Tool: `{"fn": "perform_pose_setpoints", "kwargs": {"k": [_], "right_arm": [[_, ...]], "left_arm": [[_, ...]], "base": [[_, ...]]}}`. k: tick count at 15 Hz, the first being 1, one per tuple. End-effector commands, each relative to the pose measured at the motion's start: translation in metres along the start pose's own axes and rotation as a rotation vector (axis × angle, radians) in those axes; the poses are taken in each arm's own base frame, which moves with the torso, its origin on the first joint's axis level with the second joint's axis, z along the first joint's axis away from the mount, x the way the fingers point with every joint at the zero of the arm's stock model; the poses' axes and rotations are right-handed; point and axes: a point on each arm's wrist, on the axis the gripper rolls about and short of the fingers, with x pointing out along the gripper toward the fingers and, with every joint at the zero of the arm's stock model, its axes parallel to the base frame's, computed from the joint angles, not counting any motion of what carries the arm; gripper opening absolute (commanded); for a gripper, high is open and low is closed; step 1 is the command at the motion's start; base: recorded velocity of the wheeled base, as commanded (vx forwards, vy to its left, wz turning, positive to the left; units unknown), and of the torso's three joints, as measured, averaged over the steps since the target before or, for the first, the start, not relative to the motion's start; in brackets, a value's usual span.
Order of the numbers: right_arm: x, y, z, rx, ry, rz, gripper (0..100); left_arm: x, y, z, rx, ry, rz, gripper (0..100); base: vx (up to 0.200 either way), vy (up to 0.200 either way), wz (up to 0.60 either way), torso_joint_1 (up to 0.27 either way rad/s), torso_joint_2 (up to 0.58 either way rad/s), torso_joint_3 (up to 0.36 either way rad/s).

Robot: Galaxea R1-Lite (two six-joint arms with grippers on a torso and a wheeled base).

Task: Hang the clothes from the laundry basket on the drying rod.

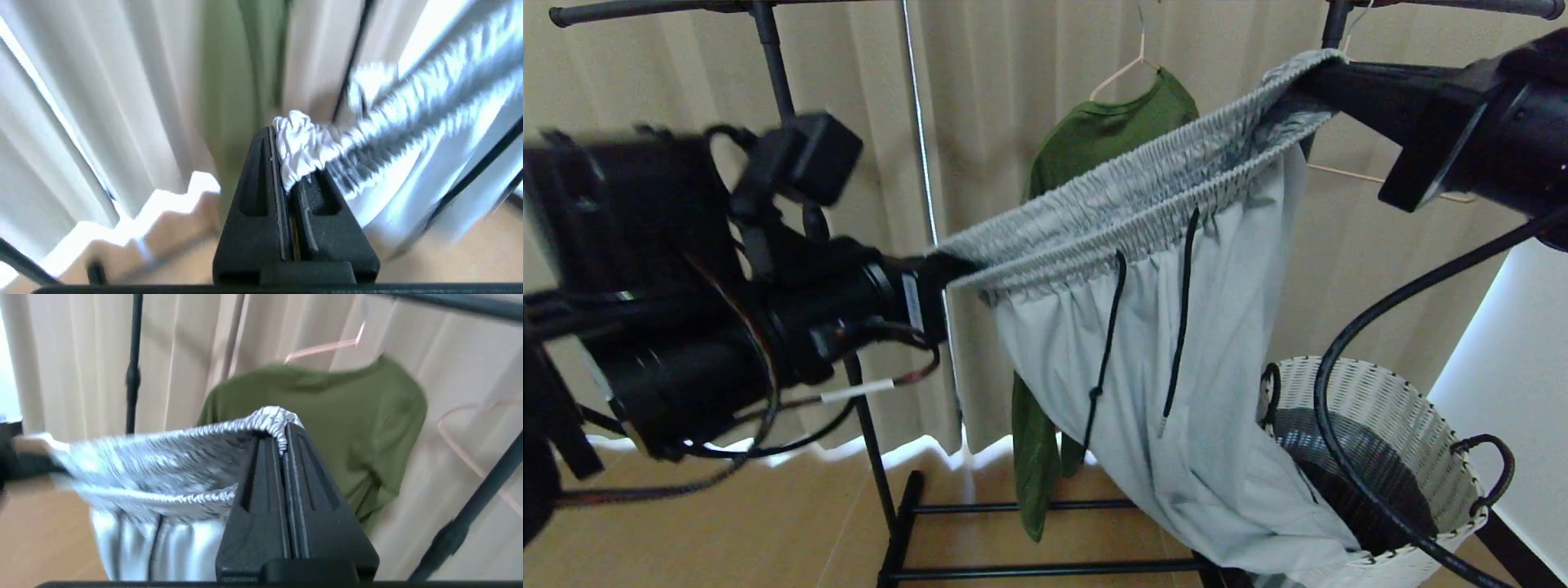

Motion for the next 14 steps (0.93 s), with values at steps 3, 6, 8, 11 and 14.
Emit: {"fn": "perform_pose_setpoints", "kwargs": {"k": [3,6,8,11,14], "right_arm": [[0.017,-0.018,0.022,-0.005,-0.071,-0.077,0],[0.008,-0.022,0.005,-0.014,-0.012,-0.101,0],[-0.001,-0.02,-0.006,-0.017,0.025,-0.091,0],[-0.005,-0.019,-0.015,-0.016,0.052,-0.085,0],[-0.002,-0.018,-0.019,-0.017,0.028,-0.089,0]], "left_arm": [[-0.03,0.024,0.132,0.086,-0.255,0.071,0],[-0.011,0.012,0.12,0.089,-0.196,0.028,0],[-0.004,0.009,0.097,0.091,-0.126,0.012,0],[0.0,0.007,0.082,0.095,-0.105,0.003,0],[0.0,0.008,0.064,0.096,-0.034,0.04,0]], "base": [[0.0,0.0,0.0,0.0,0.0,0.0],[0.0,0.0,0.0,0.0,0.0,0.0],[0.0,0.0,0.0,0.0,0.0,0.0],[0.0,0.0,0.0,0.0,0.0,0.0],[0.0,0.0,0.0,0.0,0.0,0.0]]}}
